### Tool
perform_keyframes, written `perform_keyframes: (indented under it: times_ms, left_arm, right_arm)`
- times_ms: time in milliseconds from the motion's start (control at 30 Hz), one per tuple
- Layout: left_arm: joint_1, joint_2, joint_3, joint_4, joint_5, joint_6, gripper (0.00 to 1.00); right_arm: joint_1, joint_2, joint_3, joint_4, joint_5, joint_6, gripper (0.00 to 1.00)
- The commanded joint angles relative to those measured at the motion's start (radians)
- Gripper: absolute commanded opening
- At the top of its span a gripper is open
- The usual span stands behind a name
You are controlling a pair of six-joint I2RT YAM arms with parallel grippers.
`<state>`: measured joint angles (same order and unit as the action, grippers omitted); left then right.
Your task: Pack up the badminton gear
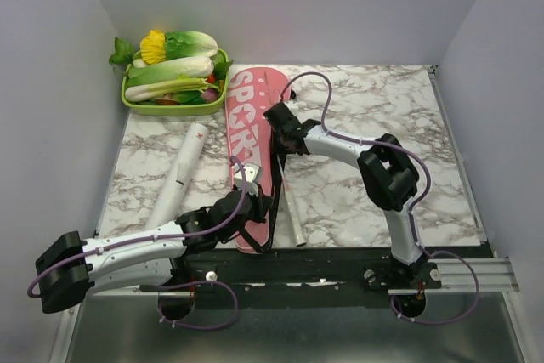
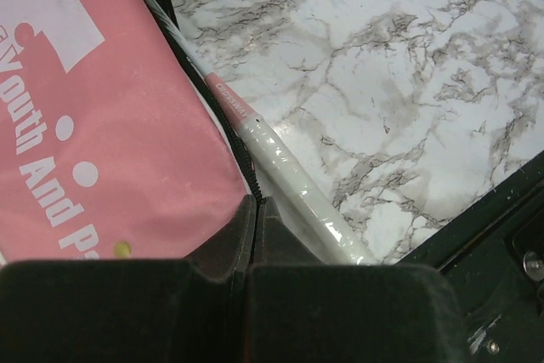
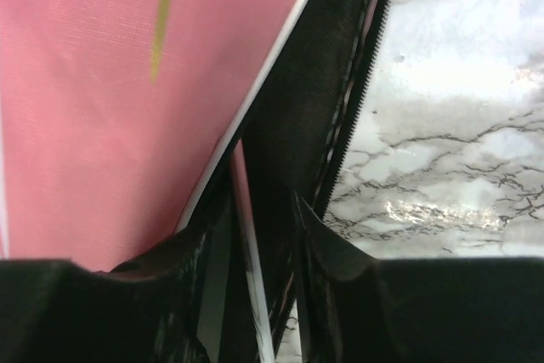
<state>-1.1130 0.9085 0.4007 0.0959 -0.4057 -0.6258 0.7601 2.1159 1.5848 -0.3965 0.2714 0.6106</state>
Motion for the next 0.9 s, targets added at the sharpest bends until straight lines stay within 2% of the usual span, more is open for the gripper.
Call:
perform_keyframes:
  times_ms: [0, 333, 500, 667, 867]
  left_arm:
    - [-0.005, -0.010, 0.006, 0.091, 0.051, -0.020, 0.00]
    - [-0.005, -0.088, -0.025, 0.031, -0.013, 0.001, 0.00]
    - [-0.004, -0.123, -0.039, 0.010, -0.031, 0.001, 0.00]
    - [-0.002, -0.128, -0.034, -0.002, -0.033, 0.009, 0.00]
    - [-0.004, -0.120, -0.039, 0.018, -0.025, 0.006, 0.00]
  right_arm:
    - [-0.004, -0.051, -0.092, 0.105, 0.005, 0.020, 0.49]
    - [-0.002, -0.386, -0.368, 0.067, -0.057, 0.015, 0.58]
    - [0.005, -0.516, -0.508, 0.016, -0.201, -0.009, 0.60]
    - [0.047, -0.619, -0.635, -0.036, -0.267, -0.026, 0.61]
    - [0.108, -0.743, -0.815, 0.025, -0.365, 0.017, 0.65]
